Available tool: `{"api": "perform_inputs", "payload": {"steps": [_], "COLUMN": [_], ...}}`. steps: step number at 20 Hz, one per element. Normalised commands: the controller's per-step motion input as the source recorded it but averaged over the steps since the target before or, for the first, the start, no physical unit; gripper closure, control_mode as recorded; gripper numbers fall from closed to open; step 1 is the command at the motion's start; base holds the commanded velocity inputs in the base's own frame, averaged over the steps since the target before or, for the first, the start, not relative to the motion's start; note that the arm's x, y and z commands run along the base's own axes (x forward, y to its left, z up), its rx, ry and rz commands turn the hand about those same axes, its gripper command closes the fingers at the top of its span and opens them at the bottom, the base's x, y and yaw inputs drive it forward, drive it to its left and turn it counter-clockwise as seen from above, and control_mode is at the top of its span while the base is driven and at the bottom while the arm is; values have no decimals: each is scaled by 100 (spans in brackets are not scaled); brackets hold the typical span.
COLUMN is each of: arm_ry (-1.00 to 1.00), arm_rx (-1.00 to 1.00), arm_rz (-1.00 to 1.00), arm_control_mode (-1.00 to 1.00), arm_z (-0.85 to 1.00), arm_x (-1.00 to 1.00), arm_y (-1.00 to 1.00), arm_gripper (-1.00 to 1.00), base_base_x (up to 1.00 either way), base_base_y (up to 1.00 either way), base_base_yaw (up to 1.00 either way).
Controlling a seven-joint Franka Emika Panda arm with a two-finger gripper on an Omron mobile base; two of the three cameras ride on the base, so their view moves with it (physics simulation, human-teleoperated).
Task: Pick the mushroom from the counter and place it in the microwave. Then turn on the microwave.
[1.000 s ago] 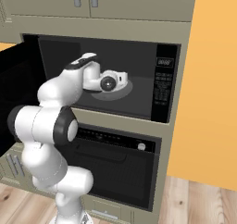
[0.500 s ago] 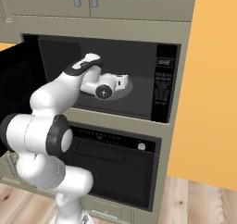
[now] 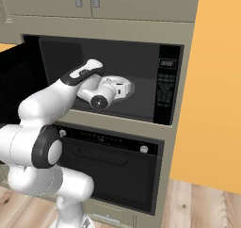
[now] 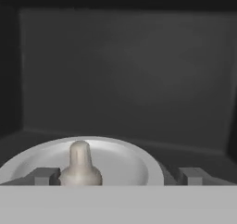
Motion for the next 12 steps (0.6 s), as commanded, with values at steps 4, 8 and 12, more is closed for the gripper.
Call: {"api": "perform_inputs", "payload": {"steps": [4,8,12], "arm_ry": [0,0,3], "arm_rx": [-3,0,0], "arm_rz": [-6,-4,0], "arm_control_mode": [-100,-100,-100], "arm_z": [5,14,18], "arm_x": [-38,-37,-40], "arm_y": [-19,-15,-11], "arm_gripper": [-100,-100,-100], "base_base_x": [0,0,0], "base_base_y": [0,0,0], "base_base_yaw": [0,0,0]}}
